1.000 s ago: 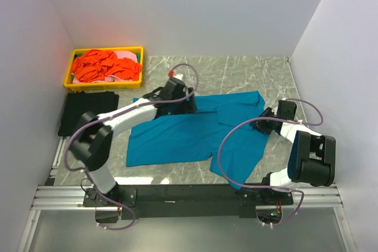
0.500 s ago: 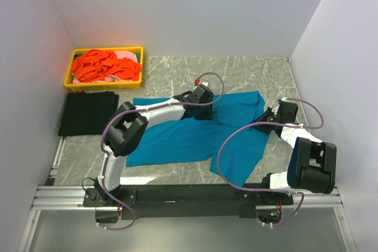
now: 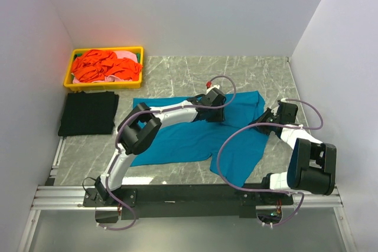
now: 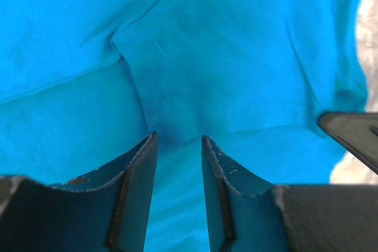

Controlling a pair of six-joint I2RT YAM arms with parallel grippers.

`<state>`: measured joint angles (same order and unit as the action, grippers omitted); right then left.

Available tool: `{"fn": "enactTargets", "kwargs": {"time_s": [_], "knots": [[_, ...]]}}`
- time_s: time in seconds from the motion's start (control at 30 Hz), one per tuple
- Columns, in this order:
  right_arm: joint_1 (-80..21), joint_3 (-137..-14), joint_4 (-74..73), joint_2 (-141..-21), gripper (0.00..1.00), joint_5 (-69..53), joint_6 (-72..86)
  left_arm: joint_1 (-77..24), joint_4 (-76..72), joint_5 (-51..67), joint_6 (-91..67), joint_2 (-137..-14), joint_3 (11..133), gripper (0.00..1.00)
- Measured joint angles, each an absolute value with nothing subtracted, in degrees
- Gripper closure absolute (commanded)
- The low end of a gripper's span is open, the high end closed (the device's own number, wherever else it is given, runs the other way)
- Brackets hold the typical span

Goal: Fold and stack the t-shirts
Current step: Fold the tshirt

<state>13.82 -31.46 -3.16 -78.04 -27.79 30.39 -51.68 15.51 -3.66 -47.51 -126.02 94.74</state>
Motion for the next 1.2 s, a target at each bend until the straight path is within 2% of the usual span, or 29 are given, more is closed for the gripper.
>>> {"fn": "enactTargets", "kwargs": {"time_s": [0.23,0.5,0.53,0.67,1.2], "knots": [[13.8,-31.4,-3.1,-77.6,1.0,-27.8,30.4,-51.8,16.6,-5.8,-47.8,-128.3,96.4,0.61],[13.8,-31.4,-3.1,-77.2,1.0,-27.8,30.4,-52.0,17.0,-7.2,-47.5,-128.3,96.5,0.86],[13.8,-31.4,-3.1,-77.1,1.0,-27.8,30.4,-52.0,17.0,-7.2,-47.4,-128.4,96.5,0.92],[13.8,-31.4,-3.2,-76.9,1.0,-27.8,30.4,-52.0,17.0,-7.2,-47.2,-128.5,96.6,0.99],[13.8,-31.4,-7.7,-70.9,1.0,-26.5,29.1,-52.2,17.0,-8.2,-45.1,-128.4,96.6,0.99]]}}
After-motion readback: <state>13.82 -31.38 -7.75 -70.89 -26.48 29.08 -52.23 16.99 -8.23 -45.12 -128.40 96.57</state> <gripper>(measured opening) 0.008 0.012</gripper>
